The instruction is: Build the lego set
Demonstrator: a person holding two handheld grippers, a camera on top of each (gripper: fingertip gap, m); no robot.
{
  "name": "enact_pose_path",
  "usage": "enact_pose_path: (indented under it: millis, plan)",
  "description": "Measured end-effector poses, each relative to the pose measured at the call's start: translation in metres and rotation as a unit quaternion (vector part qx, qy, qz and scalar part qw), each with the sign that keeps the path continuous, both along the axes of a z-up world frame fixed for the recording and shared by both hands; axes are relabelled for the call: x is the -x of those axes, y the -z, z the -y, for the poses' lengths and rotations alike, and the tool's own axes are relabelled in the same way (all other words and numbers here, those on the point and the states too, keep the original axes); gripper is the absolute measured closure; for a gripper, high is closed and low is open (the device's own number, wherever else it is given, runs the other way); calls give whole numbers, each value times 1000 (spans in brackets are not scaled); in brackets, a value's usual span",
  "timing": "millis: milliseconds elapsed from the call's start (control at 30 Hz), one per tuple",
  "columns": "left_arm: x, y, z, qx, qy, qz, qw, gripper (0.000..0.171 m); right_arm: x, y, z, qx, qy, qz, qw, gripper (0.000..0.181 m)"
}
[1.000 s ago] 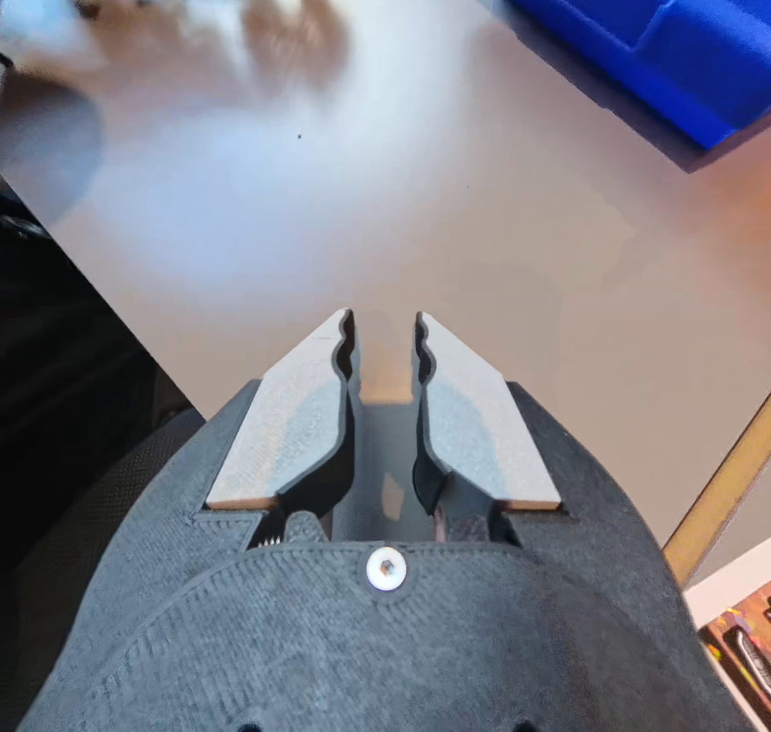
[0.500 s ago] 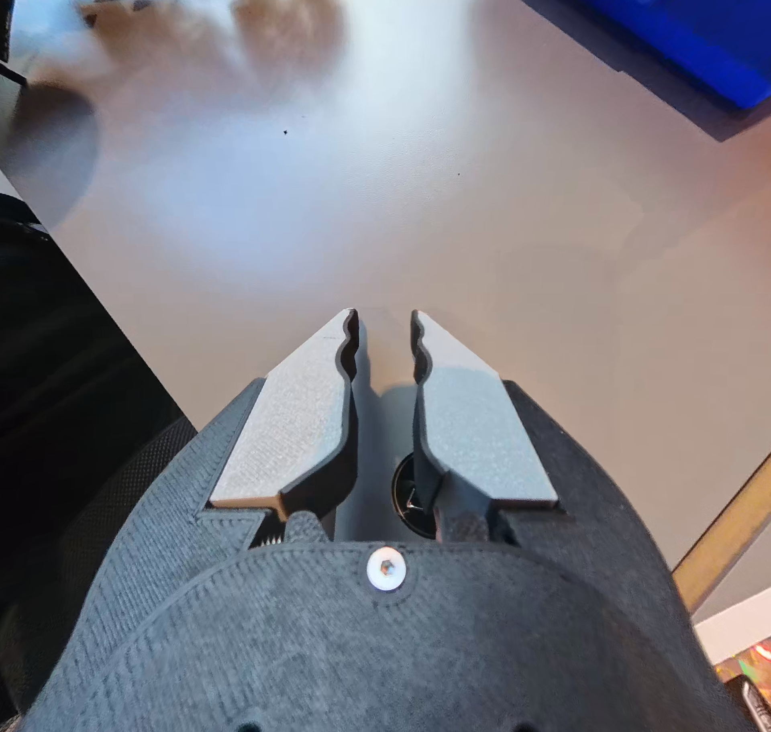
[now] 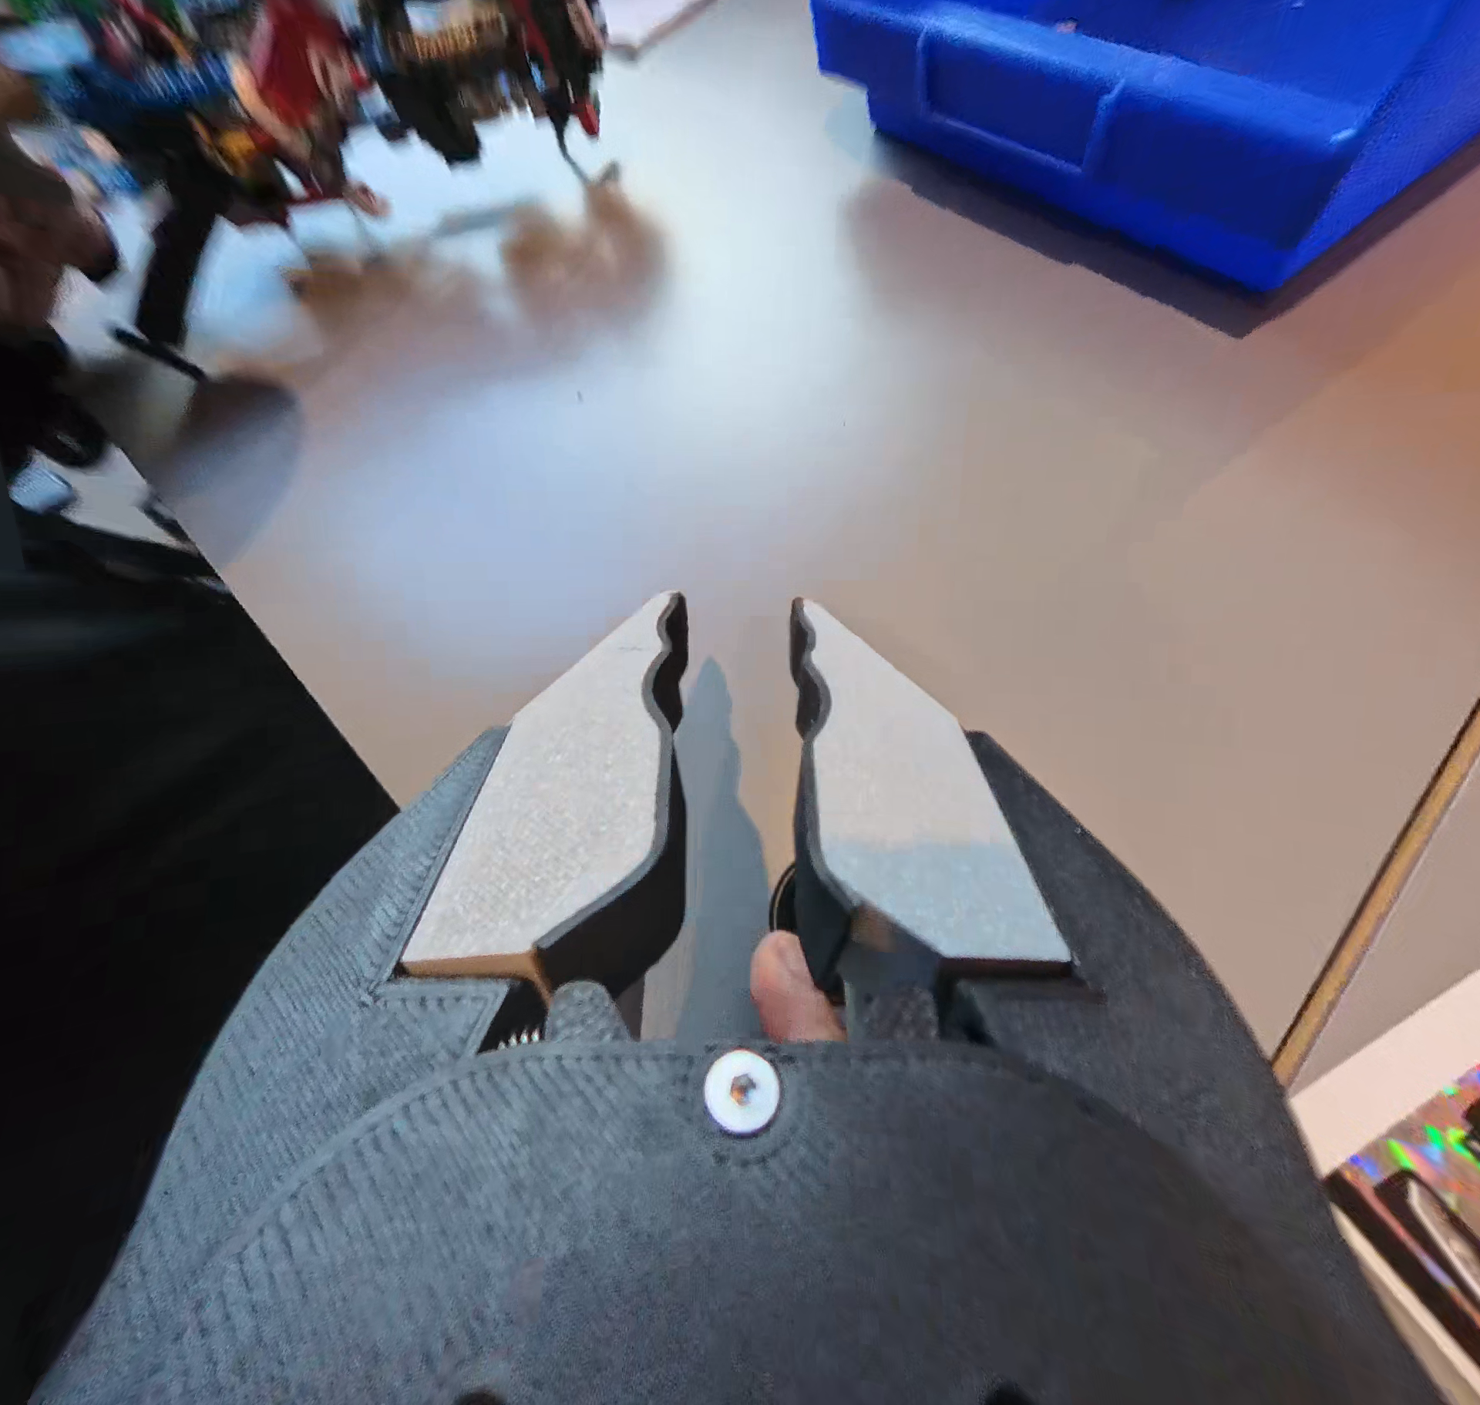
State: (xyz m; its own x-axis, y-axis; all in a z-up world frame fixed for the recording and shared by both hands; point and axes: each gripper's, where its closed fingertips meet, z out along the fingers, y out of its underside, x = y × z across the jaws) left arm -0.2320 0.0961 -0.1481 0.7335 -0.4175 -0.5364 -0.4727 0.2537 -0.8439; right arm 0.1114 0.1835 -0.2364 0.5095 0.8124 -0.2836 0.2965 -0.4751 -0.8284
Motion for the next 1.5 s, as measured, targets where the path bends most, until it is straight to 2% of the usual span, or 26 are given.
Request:
enact_pose_path:
  millis: [100,233,333,467,1433,1500]
  plan:
    - [0,4,0,2,1,-4,1000,157,-4,-9,-4,14,11,-53,998,151]
    - [0,3,3,1,0,-2,1000,157,2,9,2,-16,-7,49,999,150]
    - [-1,5,2,4,0,-2,1000,157,9,12,2,-40,-19,77,996,157]
    - [-1,7,2,4,1,-4,1000,157,8,35,7,-34,-45,150,987,158]
    - [2,22,-4,30,-11,4,999,157,11,37,13,-18,-70,135,988,148]
    - [1,22,-5,32,-12,-1,999,157,30,26,16,-59,-94,149,983,165]
